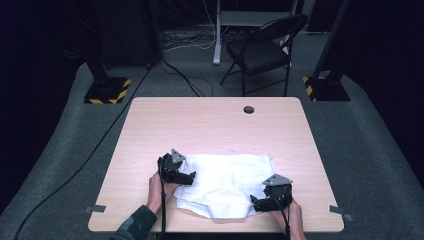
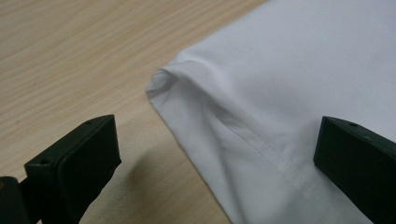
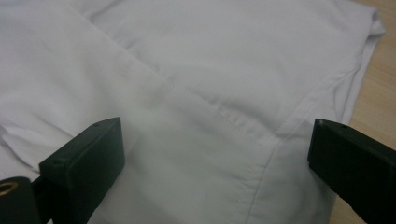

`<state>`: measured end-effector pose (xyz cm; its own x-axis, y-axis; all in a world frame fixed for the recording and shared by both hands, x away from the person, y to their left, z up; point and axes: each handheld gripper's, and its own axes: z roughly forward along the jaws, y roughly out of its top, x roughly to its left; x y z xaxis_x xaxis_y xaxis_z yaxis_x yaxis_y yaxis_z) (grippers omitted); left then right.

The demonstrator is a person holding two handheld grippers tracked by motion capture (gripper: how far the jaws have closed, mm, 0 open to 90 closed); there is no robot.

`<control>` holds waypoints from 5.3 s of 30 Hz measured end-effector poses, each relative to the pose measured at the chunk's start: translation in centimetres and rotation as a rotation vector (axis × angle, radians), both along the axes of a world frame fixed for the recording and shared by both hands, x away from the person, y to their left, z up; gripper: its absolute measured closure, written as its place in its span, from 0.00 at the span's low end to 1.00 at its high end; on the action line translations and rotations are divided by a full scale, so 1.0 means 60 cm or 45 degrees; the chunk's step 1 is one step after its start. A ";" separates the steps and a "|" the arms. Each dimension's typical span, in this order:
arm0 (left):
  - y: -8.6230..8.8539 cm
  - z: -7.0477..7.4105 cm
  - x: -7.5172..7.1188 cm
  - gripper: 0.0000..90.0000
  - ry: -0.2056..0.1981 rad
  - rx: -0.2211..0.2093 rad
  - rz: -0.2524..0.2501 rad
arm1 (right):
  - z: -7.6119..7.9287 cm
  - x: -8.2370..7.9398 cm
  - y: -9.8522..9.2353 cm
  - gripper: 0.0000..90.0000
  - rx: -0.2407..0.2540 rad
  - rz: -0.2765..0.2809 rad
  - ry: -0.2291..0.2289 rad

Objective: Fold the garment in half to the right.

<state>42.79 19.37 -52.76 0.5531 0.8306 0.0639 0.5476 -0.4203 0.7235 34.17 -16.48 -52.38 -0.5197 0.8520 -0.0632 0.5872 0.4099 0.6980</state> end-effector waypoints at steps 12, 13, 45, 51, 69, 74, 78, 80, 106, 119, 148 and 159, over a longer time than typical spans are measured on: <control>-0.007 0.002 0.014 0.00 0.013 0.068 0.025 | -0.001 0.000 0.059 0.04 -0.055 0.087 -0.019; -0.009 0.001 0.014 0.00 0.017 0.071 0.027 | -0.003 0.001 0.059 0.04 -0.062 0.087 -0.019; -0.045 -0.001 0.017 0.00 0.018 0.051 -0.006 | -0.003 -0.002 0.036 0.04 -0.069 0.087 -0.021; -0.037 0.012 0.023 0.00 -0.008 -0.002 0.017 | 0.023 -0.009 0.029 0.05 0.005 0.085 -0.083; -0.065 0.000 0.027 0.00 0.033 0.036 -0.026 | -0.004 -0.007 0.041 0.05 -0.090 0.109 -0.021; -0.057 0.011 0.031 0.00 0.024 0.005 -0.006 | 0.019 -0.011 0.036 0.05 -0.004 0.104 -0.052; -0.062 0.006 0.037 0.00 0.043 0.032 -0.009 | 0.017 -0.016 0.063 0.05 -0.018 0.158 -0.054; -0.065 0.004 0.036 0.00 0.046 0.043 -0.013 | 0.003 -0.012 0.071 0.05 -0.058 0.169 -0.022; -0.089 0.001 0.043 0.00 0.053 0.043 -0.037 | -0.003 -0.008 0.060 0.04 -0.073 0.147 -0.011; -0.093 0.015 0.046 0.00 0.026 -0.002 -0.040 | 0.022 -0.014 0.037 0.05 -0.020 0.111 -0.061; -0.104 0.003 0.055 0.00 0.064 0.048 -0.048 | 0.005 -0.011 0.098 0.05 -0.163 0.178 -0.042; -0.114 0.012 0.060 0.00 0.049 0.020 -0.088 | 0.015 -0.017 0.080 0.05 -0.113 0.151 -0.033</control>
